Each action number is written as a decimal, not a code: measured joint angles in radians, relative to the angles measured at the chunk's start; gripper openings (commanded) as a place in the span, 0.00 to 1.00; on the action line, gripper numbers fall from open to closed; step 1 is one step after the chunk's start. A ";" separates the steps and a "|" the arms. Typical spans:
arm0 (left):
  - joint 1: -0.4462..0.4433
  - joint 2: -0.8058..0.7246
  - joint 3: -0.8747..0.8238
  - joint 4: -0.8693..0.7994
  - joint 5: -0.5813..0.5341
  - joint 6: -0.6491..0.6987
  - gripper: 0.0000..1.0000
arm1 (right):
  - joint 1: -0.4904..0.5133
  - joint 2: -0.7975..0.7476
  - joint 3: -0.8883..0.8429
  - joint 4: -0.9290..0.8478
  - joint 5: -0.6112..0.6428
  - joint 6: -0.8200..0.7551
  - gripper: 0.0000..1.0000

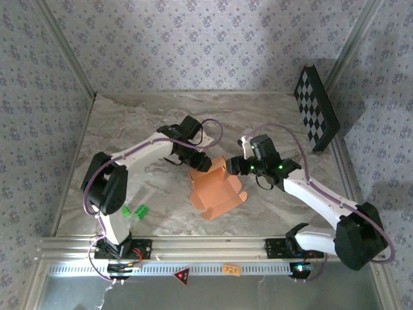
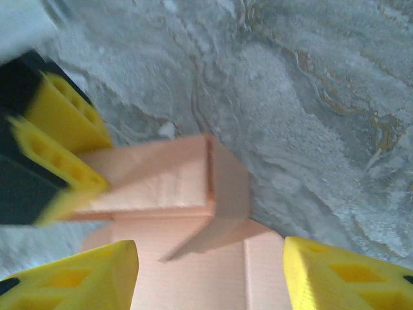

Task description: Fold the paper box

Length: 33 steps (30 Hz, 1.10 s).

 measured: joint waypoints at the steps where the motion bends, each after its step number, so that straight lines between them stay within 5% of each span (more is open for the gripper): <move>1: 0.000 0.000 0.000 0.000 0.000 0.000 0.39 | -0.029 0.000 -0.041 0.031 -0.048 -0.058 0.62; 7: 0.000 0.000 0.000 0.000 0.000 0.007 0.39 | -0.135 0.028 -0.171 0.214 -0.266 -0.272 0.58; 13: 0.000 0.000 0.000 0.000 0.000 0.009 0.39 | -0.154 0.180 -0.215 0.469 -0.375 -0.310 0.53; 22: 0.000 0.000 0.000 -0.002 0.004 0.026 0.39 | -0.142 0.373 -0.265 0.790 -0.446 -0.290 0.50; 33: 0.000 0.000 0.000 -0.013 0.056 0.050 0.45 | -0.138 0.458 -0.246 0.914 -0.503 -0.283 0.45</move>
